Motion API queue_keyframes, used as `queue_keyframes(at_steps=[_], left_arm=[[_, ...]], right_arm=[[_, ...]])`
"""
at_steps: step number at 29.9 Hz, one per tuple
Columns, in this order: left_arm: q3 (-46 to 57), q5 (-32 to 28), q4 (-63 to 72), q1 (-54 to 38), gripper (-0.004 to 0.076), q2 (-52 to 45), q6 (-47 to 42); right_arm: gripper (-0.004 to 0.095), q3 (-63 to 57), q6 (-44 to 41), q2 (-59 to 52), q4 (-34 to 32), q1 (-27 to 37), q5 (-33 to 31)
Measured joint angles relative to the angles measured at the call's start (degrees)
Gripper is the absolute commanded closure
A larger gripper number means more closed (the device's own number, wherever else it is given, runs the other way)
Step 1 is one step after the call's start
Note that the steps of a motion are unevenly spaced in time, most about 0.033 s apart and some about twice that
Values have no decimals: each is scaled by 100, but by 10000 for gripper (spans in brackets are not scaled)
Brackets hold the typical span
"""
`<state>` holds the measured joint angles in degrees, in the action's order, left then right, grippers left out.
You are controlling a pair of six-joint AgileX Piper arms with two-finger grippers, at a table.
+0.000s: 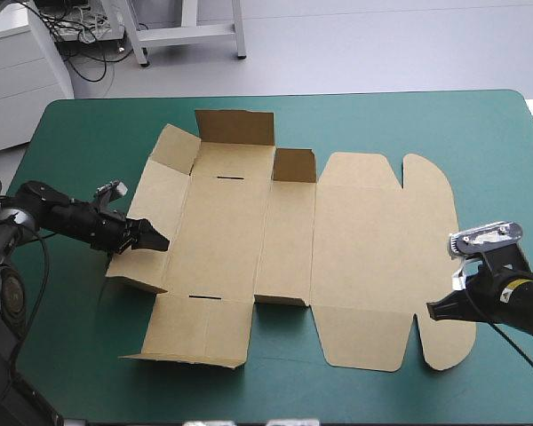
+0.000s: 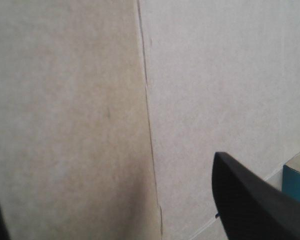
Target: Fold the box
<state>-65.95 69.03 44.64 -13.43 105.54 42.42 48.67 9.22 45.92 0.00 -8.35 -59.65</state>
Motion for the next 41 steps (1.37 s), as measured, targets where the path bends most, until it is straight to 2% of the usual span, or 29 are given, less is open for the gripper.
queue_keyframes(at_steps=[8, 10, 14, 15, 24, 28, 34, 41], left_arm=[[-213, 11, -206, 31, 429, 91, -385], [-302, 24, -262, 38, 505, 118, -585], [-442, 24, -418, 69, 734, 187, -851], [-453, 63, -399, 69, 752, 201, -867], [-533, 244, -171, 93, 756, 207, -531], [-867, 215, -115, 199, 756, 287, -510], [-2074, 127, -516, 689, 756, 225, -498], [-4055, 200, -1840, 1972, 756, 210, -926]], right_arm=[[926, 0, 0, 0, 0, 0, -30], [926, 0, 0, 0, 0, 0, -56], [926, 0, 0, 0, 0, 0, -89], [926, 0, 0, 0, 0, 0, -90], [926, 0, 0, 0, 0, 0, -102], [926, 0, 0, -4, 0, 0, -74], [926, 0, 0, -4, 0, 0, 28], [926, 0, 0, -4, 0, 0, 178]])
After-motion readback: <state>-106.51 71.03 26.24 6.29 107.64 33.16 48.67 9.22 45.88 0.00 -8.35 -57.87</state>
